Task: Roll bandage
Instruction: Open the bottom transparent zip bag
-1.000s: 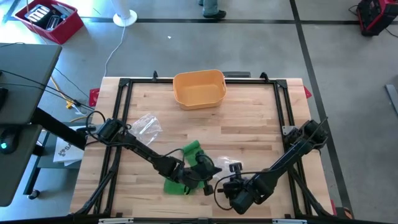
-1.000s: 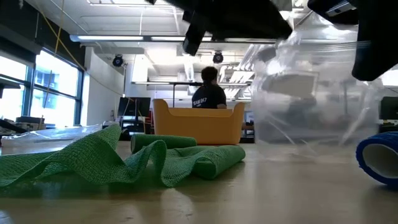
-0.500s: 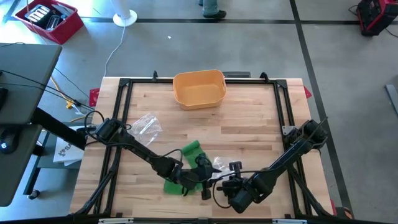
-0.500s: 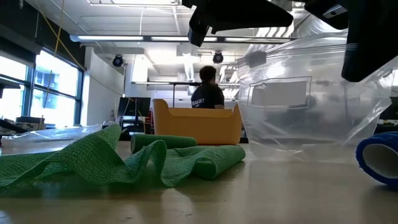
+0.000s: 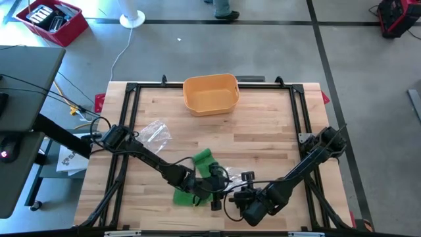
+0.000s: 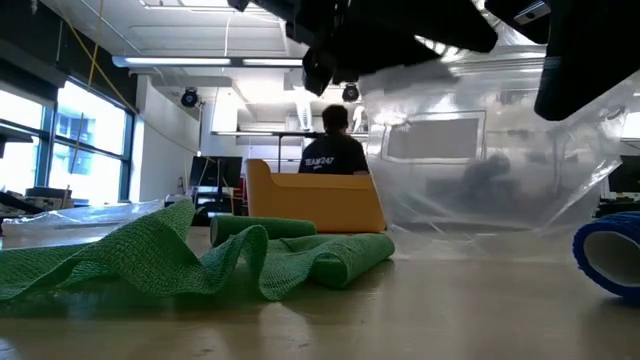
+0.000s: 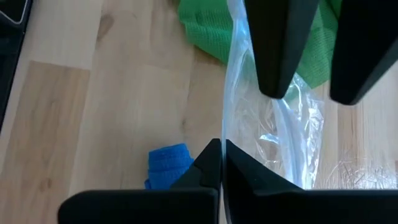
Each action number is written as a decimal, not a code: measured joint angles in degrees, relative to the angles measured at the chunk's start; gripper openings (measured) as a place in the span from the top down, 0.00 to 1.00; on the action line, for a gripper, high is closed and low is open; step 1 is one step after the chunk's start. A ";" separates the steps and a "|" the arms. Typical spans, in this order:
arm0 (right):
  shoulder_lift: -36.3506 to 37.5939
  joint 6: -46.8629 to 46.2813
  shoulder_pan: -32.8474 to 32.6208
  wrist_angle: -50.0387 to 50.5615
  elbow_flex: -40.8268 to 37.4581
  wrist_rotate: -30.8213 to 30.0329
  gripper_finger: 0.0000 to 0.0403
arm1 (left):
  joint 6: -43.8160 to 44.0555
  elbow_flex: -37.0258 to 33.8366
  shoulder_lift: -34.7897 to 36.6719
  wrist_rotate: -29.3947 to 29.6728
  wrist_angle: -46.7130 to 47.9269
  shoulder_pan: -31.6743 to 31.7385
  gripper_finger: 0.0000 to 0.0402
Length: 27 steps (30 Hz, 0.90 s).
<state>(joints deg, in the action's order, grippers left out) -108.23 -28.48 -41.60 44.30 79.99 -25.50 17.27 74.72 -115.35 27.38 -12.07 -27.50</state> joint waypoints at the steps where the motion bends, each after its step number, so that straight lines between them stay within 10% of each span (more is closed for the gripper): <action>1: 0.10 0.00 0.00 -0.27 0.00 -0.24 1.00 | 0.72 0.00 0.00 -0.41 0.54 0.23 0.60; 14: 2.48 4.11 -0.03 -4.71 0.00 -1.42 1.00 | 3.67 0.00 -0.02 0.06 4.80 0.95 0.72; 27: 1.77 6.46 -2.83 -4.14 -0.28 -4.64 1.00 | -5.56 0.04 0.90 26.05 1.73 -3.66 0.99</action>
<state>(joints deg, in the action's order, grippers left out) -106.46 -22.02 -44.44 40.17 79.70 -30.14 11.71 74.76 -114.45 53.43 -10.34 -31.16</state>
